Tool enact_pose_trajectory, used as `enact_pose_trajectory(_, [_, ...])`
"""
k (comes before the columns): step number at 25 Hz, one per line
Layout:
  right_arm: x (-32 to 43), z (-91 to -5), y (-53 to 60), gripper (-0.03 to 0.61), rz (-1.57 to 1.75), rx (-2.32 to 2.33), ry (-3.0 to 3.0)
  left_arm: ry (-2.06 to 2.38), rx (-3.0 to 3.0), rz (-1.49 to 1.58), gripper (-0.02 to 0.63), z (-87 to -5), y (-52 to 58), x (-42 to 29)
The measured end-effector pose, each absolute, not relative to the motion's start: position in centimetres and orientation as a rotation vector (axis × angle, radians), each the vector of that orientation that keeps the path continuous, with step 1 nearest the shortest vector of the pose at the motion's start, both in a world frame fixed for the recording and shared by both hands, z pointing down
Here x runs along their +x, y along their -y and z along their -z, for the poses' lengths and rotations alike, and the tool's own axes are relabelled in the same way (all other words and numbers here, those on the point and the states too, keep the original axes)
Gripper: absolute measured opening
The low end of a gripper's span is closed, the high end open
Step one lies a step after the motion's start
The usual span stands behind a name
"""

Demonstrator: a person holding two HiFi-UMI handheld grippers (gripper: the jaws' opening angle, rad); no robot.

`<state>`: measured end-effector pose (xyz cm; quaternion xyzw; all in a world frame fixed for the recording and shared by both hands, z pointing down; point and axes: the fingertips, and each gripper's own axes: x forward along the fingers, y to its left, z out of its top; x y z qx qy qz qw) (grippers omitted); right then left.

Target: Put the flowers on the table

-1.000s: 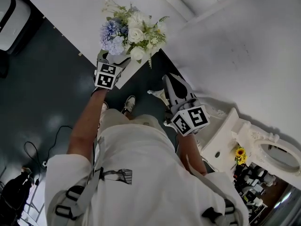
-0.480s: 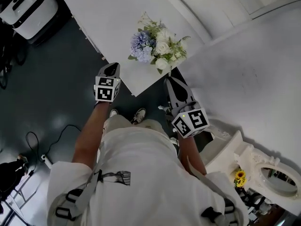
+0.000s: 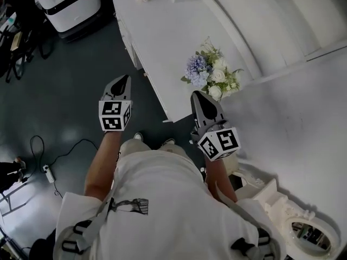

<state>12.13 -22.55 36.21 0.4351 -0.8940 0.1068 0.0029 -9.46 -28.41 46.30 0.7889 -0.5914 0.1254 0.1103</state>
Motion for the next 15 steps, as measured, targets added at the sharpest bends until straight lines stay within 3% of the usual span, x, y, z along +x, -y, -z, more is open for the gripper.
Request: enact_pose_trajectory(15, [9.0, -32.5, 24.3, 0.011, -0.246, 1.389, 2.863, 1.950, 2.354, -0.174, 0.014, -36.0, 24.8, -16.5])
